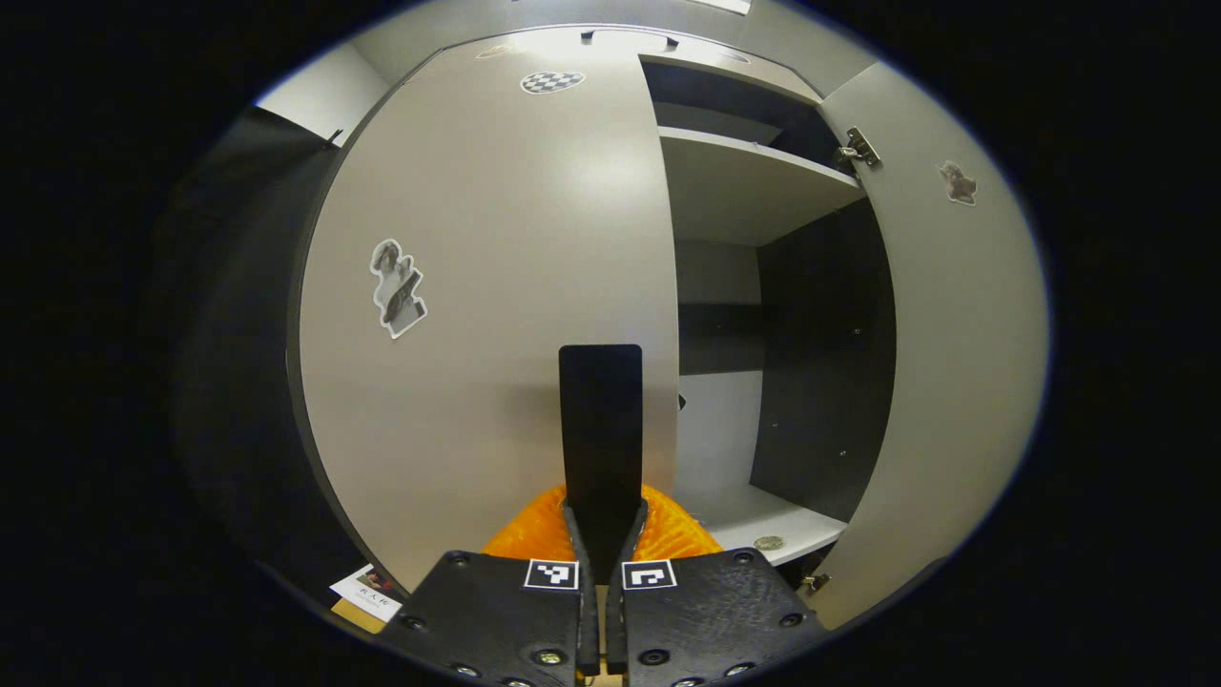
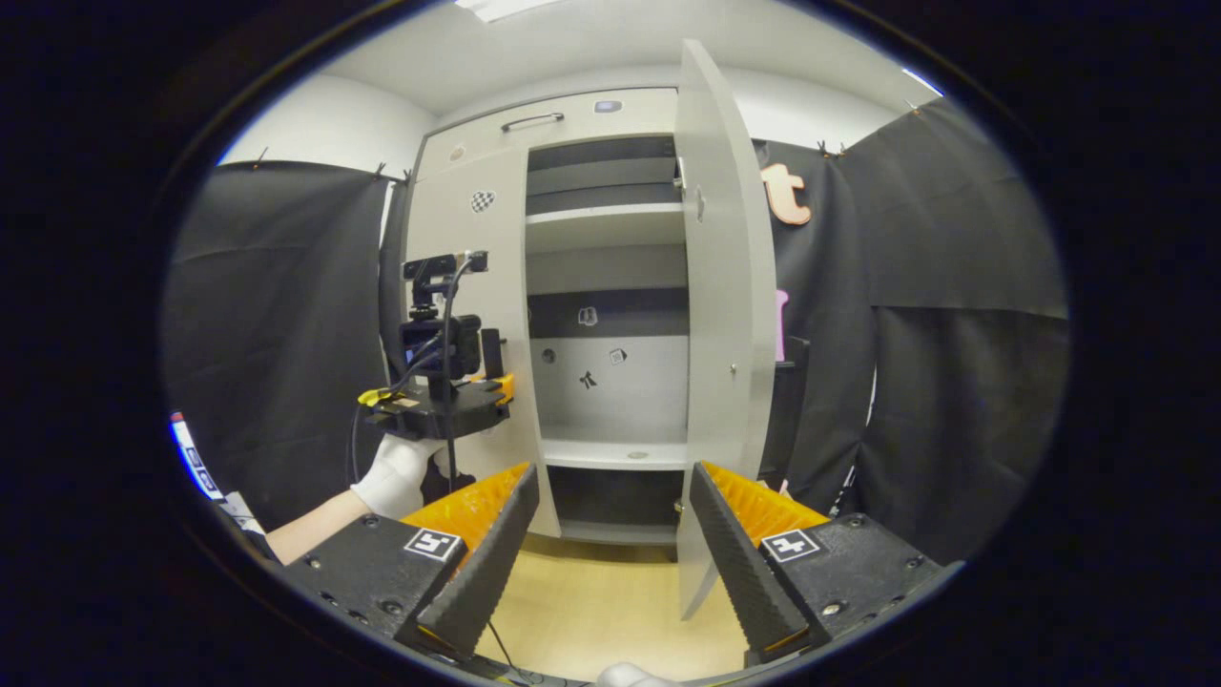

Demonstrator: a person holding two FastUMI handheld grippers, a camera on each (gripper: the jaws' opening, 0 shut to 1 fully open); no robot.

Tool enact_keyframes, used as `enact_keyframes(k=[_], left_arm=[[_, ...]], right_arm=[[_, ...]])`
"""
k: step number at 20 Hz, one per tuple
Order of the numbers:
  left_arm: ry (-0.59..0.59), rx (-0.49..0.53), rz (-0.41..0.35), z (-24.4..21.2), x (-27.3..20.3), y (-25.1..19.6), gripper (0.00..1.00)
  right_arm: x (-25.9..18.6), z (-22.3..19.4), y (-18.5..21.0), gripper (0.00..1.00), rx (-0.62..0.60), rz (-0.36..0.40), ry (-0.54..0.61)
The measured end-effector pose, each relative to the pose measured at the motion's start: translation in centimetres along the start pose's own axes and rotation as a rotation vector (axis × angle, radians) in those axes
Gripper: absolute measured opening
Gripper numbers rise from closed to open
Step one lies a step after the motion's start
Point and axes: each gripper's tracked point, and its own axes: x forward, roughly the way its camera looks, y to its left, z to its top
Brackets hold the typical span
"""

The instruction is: Open the right door of the double-door shoe cabinet with the right hand, and open the left door with the left hand.

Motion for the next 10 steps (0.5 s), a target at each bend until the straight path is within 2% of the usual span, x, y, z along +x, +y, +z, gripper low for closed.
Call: enact_keyframes(k=[10], left_arm=[[-0.005, -0.001, -0.015, 0.0, -4.2, 1.0, 0.02]], right_arm=[[-2.2, -1.0, 3.3, 0.99, -0.005, 0.068, 0.005]])
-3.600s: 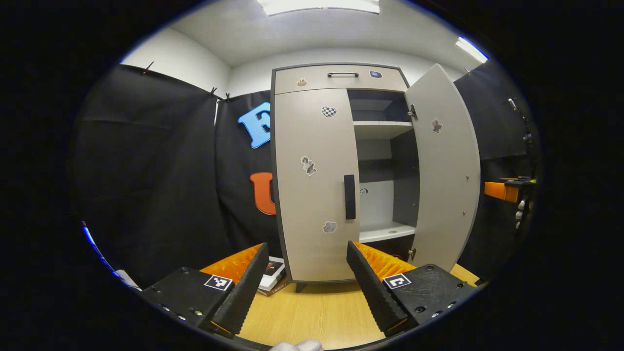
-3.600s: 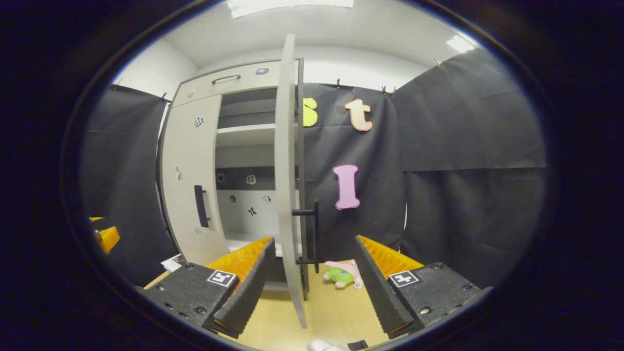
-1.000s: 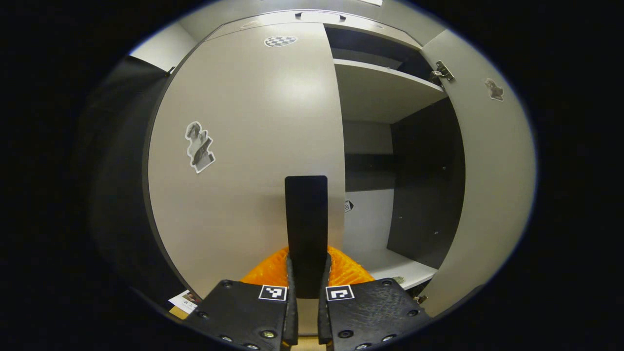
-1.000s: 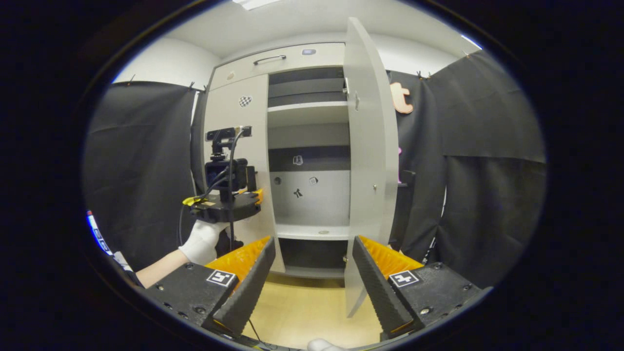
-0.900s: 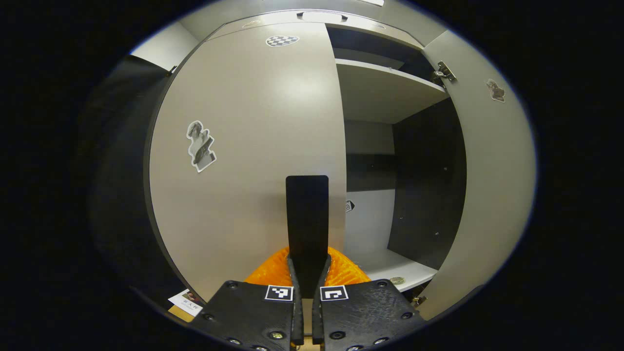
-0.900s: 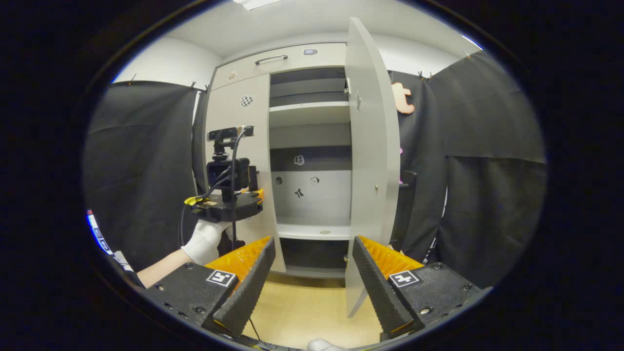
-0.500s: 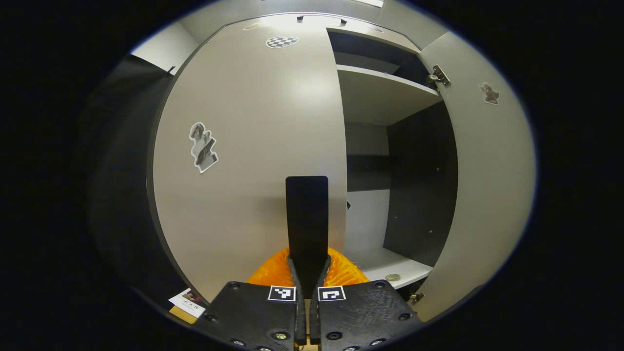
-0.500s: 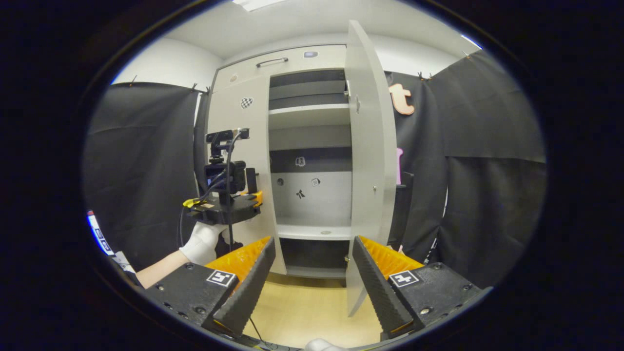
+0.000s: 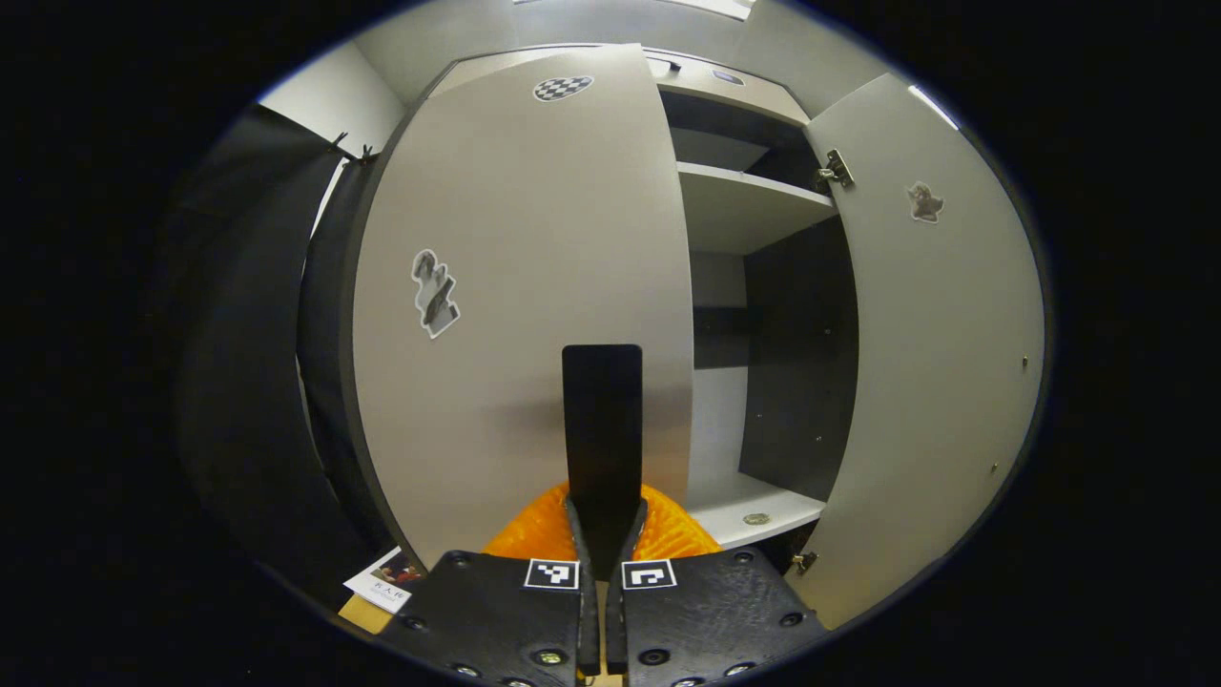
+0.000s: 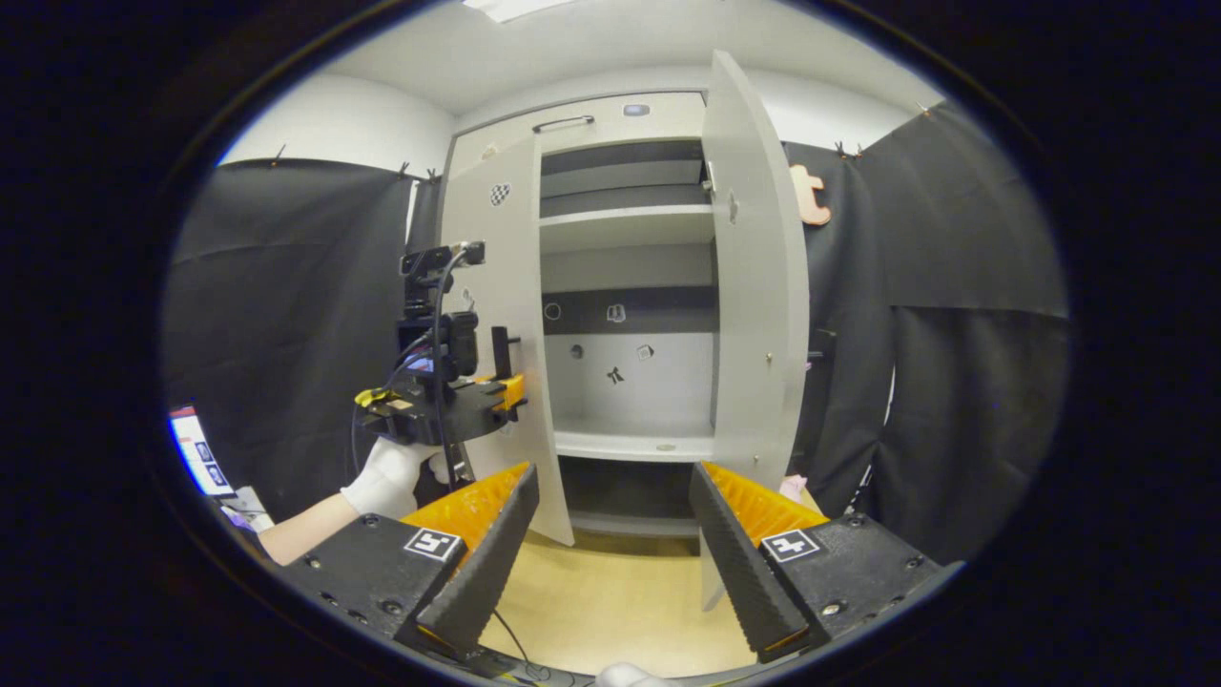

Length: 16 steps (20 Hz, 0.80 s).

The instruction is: Open the right door of the double-door shoe cabinet with the right hand, and open the left door with the left hand.

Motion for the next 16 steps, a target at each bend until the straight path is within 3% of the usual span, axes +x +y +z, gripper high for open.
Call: enact_keyframes(k=[16], left_arm=[[-0.011, 0.028, 0.092, -0.3, -6.5, 5.1, 0.01]], right_arm=[[-3.1, -1.0, 5.8, 0.99, 0.001, 0.108, -0.005]])
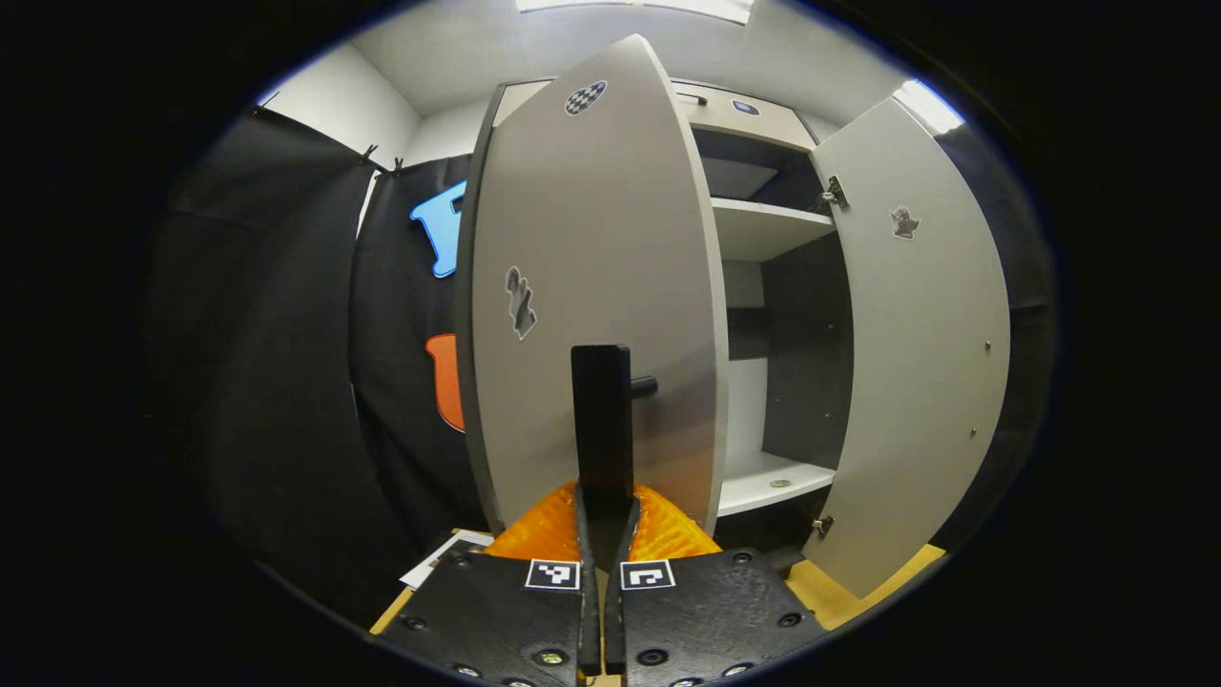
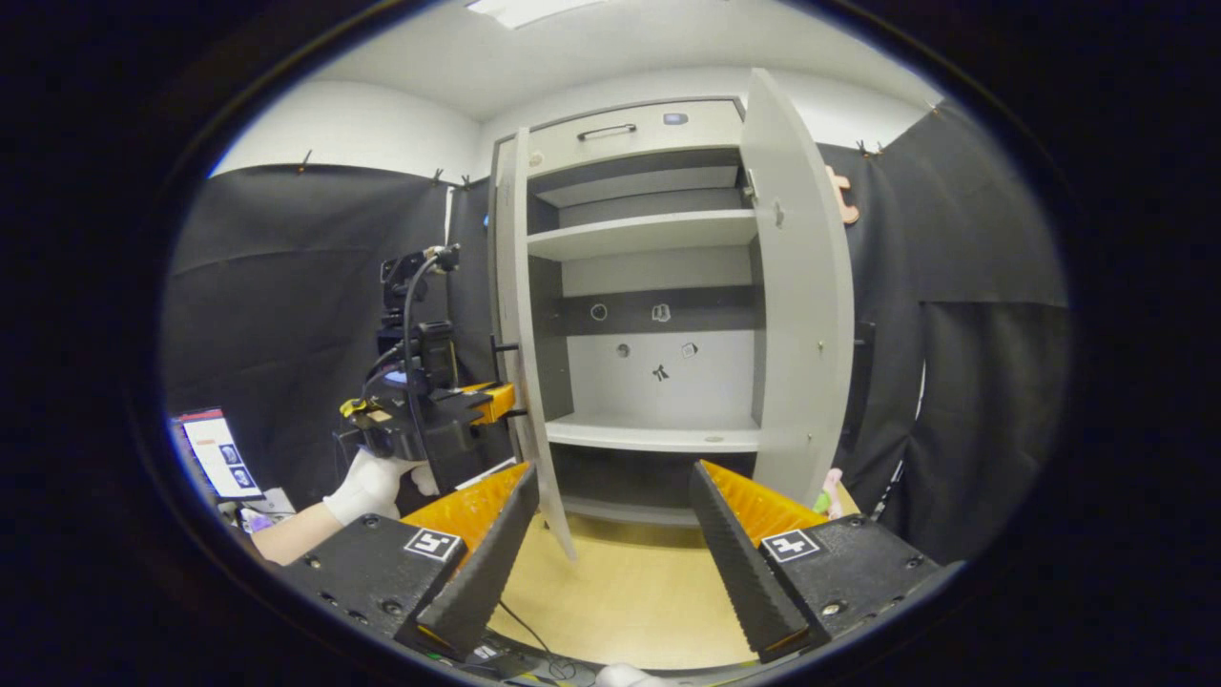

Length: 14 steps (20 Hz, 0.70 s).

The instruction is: Open the right door of the double-door shoe cabinet with the right hand, and open the left door with the left hand.

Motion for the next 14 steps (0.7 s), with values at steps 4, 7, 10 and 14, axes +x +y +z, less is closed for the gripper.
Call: enact_keyframes(k=[4, 7, 10, 14], left_arm=[[0.005, -0.014, 0.028, -0.2, -0.9, 1.4, 0.01], [0.003, 0.012, 0.048, -0.3, -1.4, 2.6, 0.01], [-0.004, 0.021, 0.065, -0.3, -1.8, 3.7, 0.0], [-0.005, 0.005, 0.093, -0.5, -2.1, 5.2, 0.0]], right_arm=[[-0.1, -0.5, 1.7, 0.99, -0.004, 0.029, 0.01], [-0.2, -0.9, 2.5, 0.99, 0.0, 0.043, 0.013], [-0.1, -0.9, 2.9, 0.99, 0.011, 0.048, 0.015], [-0.3, -0.4, 3.3, 0.99, 0.012, 0.051, 0.005]])
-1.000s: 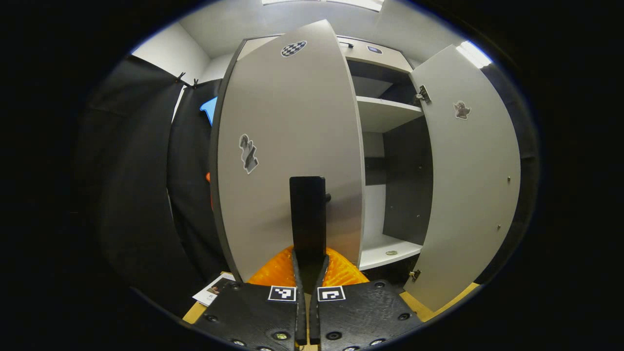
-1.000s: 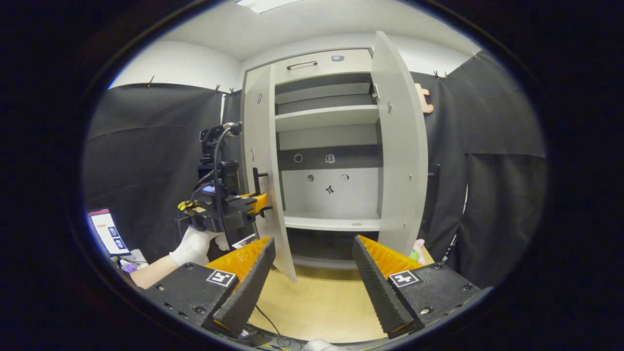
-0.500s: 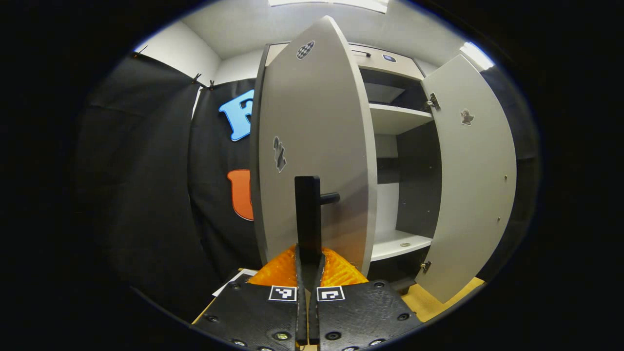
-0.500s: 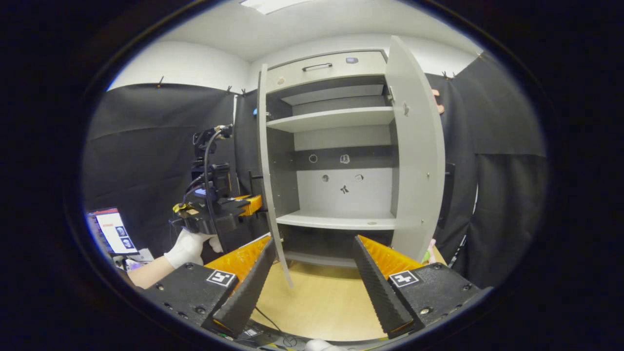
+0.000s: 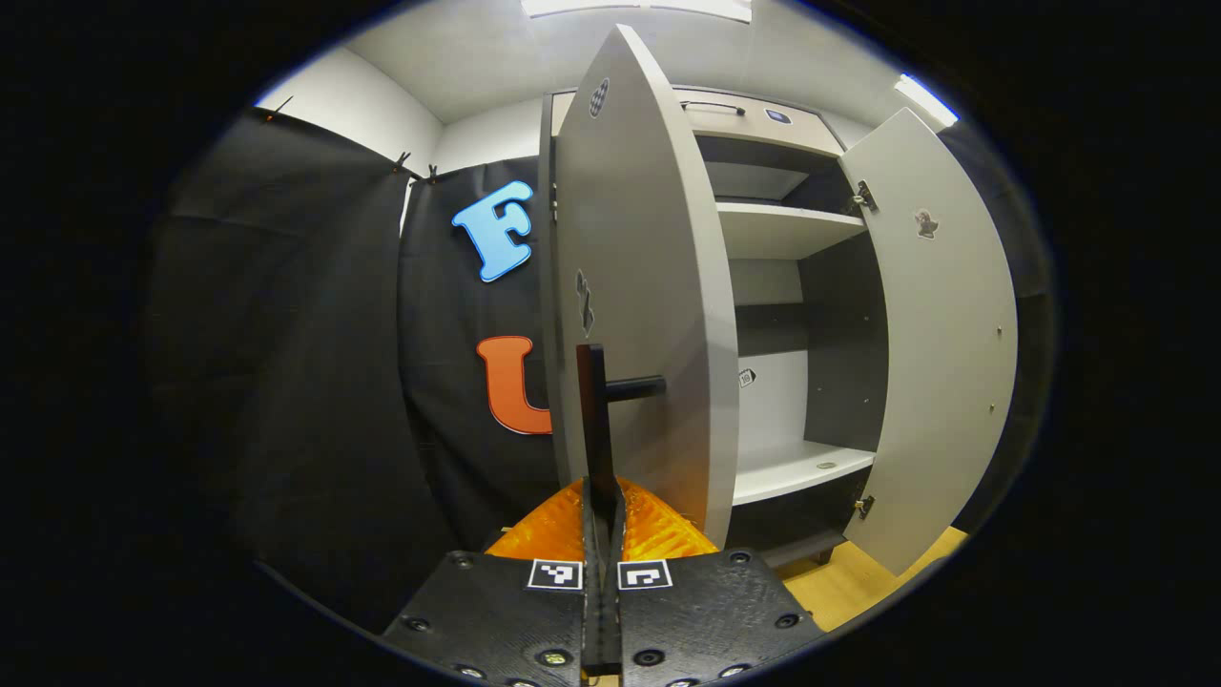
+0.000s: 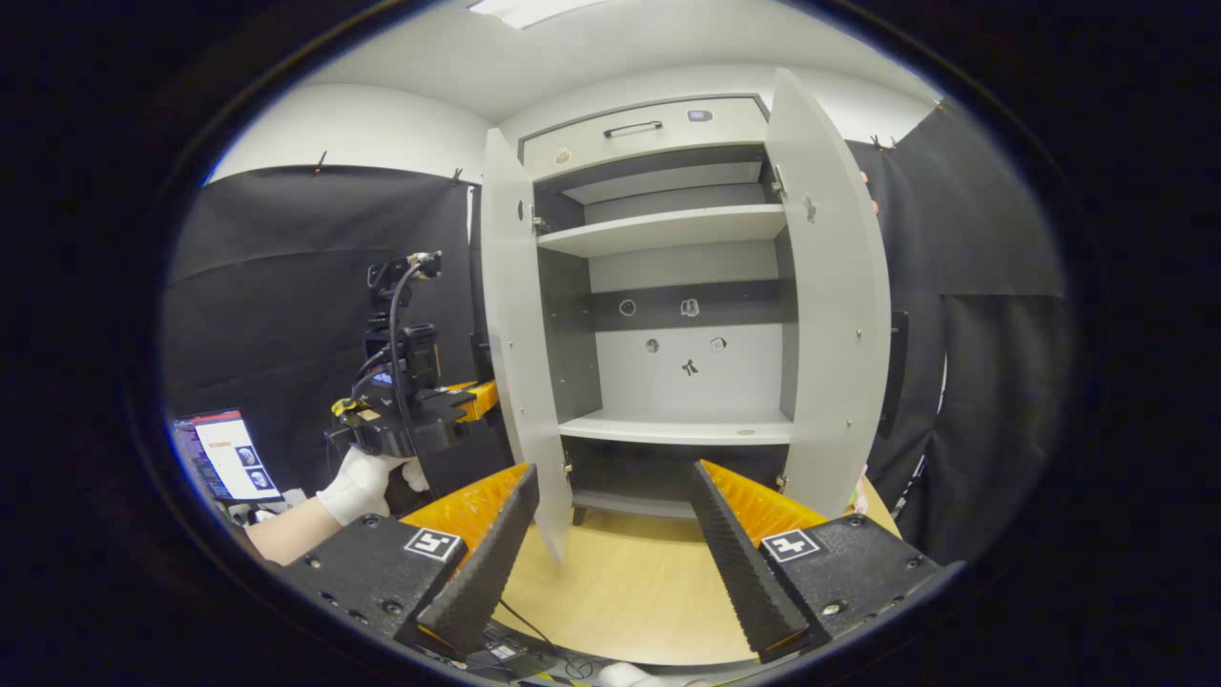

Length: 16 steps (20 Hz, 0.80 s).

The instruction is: Open the right door of the double-door shoe cabinet with the right hand, and open the left door with the left hand.

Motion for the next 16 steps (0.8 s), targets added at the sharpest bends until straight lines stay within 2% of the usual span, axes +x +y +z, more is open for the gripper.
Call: enact_keyframes(k=[6, 8, 13, 14, 15, 16], left_arm=[[0.015, 0.007, 0.057, -0.7, -0.3, 3.5, 0.0], [0.01, -0.037, 0.038, -0.7, -0.3, 3.9, 0.0], [-0.008, -0.054, -0.016, -0.9, 0.0, 5.2, 0.0], [-0.006, -0.059, -0.028, -0.9, -0.1, 5.5, 0.09], [-0.006, -0.067, -0.038, -0.9, 0.0, 5.6, 0.0], [-0.003, -0.064, -0.046, -1.0, -0.2, 5.6, 0.0]], right_arm=[[-0.1, -0.1, 0.7, 0.99, 0.002, 0.014, 0.002], [0.1, -0.1, 1.3, 0.99, -0.006, 0.02, 0.001], [0.3, -0.2, 2.1, 0.99, -0.014, 0.02, 0.009], [0.3, -0.2, 2.2, 0.99, -0.016, 0.018, 0.01], [0.2, -0.3, 2.3, 0.99, -0.018, 0.014, 0.01], [0.2, -0.3, 2.3, 0.99, -0.018, 0.013, 0.01]])
